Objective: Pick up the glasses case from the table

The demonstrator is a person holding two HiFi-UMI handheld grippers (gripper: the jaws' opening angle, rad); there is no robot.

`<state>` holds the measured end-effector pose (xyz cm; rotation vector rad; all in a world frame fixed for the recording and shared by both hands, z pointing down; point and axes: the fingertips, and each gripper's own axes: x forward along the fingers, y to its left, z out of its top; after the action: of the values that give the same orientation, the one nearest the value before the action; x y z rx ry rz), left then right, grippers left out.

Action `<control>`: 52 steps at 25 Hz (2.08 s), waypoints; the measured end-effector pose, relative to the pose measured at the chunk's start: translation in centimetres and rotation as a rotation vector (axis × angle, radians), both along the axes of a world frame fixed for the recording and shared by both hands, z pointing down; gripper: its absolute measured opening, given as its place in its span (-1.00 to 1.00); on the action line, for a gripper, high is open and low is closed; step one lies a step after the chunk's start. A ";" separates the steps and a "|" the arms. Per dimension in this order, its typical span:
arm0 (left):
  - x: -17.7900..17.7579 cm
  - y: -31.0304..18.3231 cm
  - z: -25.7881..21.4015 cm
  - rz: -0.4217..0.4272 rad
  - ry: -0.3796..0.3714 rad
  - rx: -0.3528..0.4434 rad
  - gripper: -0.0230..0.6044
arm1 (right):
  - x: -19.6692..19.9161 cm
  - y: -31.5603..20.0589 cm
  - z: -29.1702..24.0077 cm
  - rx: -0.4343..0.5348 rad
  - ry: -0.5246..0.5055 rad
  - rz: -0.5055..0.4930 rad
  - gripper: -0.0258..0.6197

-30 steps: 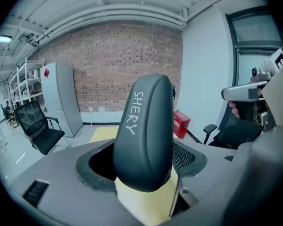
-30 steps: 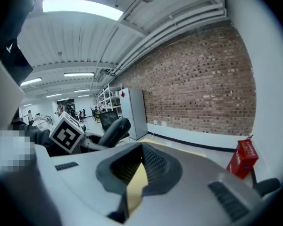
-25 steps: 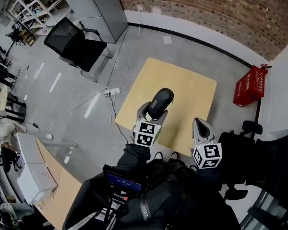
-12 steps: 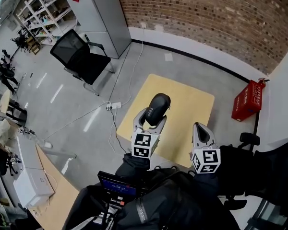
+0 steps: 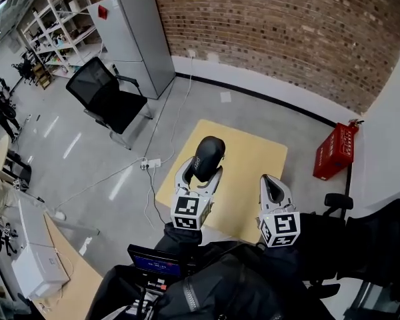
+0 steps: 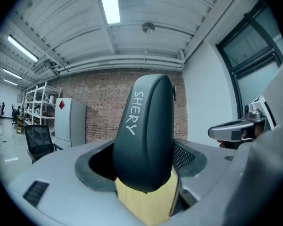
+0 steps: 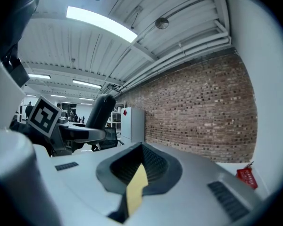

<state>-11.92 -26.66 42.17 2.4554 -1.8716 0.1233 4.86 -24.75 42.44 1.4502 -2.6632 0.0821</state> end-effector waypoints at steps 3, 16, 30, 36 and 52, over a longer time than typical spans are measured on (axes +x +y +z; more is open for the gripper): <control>0.6 0.1 -0.9 0.011 0.002 0.027 0.17 | 0.5 0.0 -0.5 0.018 0.003 0.009 -0.91; 1.0 1.2 -2.2 -0.008 0.006 0.063 0.17 | 1.9 0.4 -2.7 0.075 -0.031 0.030 -0.91; 1.2 1.4 -1.8 -0.013 -0.002 0.053 0.17 | 1.7 0.1 -2.1 0.061 -0.036 0.036 -0.91; 0.9 1.1 -2.0 -0.016 -0.003 0.059 0.17 | 1.9 -0.3 -2.1 0.063 -0.036 0.053 -0.91; 1.0 0.0 -1.7 -0.018 0.003 0.053 0.17 | 2.1 -1.2 -1.7 0.059 -0.027 0.056 -0.91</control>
<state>-10.93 -26.62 40.49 2.4706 -1.9199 0.0702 6.95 -25.99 40.72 1.5525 -2.6685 0.0277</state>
